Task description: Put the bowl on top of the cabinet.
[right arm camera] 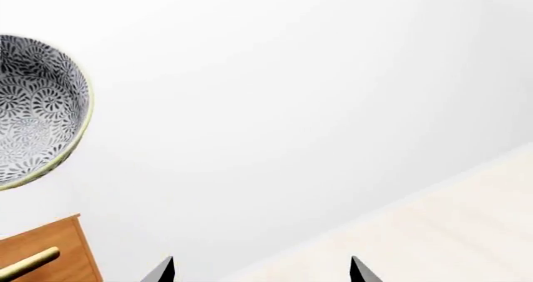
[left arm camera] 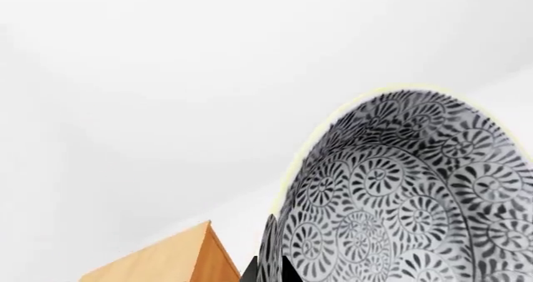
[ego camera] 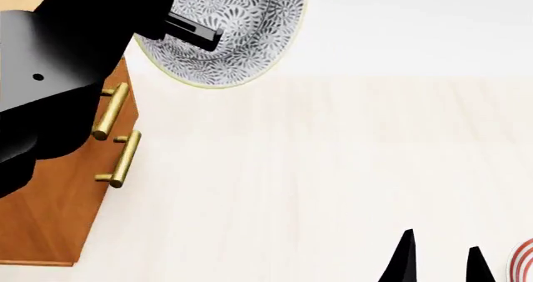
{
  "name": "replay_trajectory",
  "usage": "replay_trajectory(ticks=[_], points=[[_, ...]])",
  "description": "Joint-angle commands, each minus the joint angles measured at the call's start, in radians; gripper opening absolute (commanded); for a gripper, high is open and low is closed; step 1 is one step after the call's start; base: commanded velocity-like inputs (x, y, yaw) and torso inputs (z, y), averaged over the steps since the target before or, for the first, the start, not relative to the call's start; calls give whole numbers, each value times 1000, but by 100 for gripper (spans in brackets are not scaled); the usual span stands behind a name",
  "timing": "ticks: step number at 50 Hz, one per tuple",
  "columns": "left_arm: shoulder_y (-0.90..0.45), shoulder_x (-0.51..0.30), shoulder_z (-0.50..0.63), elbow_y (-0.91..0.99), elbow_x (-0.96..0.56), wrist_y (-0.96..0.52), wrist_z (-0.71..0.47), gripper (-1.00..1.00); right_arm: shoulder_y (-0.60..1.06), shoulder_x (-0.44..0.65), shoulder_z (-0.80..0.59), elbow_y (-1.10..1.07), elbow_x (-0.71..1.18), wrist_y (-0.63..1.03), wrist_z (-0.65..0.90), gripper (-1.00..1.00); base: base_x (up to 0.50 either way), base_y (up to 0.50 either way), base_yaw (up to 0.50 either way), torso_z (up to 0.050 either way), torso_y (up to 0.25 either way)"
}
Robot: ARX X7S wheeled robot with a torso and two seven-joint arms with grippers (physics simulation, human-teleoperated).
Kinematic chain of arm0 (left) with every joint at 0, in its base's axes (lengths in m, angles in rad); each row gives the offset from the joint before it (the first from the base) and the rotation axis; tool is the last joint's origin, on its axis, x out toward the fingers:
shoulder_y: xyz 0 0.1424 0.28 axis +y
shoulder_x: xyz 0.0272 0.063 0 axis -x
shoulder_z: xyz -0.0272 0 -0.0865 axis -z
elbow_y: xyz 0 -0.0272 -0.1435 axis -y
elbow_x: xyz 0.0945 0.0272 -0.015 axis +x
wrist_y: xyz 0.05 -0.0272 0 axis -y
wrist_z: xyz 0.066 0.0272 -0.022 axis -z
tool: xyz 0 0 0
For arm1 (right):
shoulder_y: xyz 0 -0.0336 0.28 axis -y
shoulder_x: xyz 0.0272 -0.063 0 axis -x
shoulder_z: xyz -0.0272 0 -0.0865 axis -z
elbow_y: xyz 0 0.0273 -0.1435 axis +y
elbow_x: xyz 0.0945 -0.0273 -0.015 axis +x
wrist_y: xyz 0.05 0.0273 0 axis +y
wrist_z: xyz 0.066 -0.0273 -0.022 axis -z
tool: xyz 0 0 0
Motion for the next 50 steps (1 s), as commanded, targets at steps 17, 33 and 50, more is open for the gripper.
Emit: replay_trajectory(ticks=[17, 33, 50], points=[[-229, 19, -240, -108, -70, -122, -48, -100, 3, 1, -2, -4, 3, 18, 7, 100, 0, 0, 0, 0, 1], [-319, 40, -298, -301, -88, -37, -56, -100, 4, 6, 5, -8, 24, 25, 7, 100, 0, 0, 0, 0, 0], [-379, 32, -318, -628, -56, 232, 37, -100, 42, -4, -2, 37, 21, 52, 11, 100, 0, 0, 0, 0, 1]])
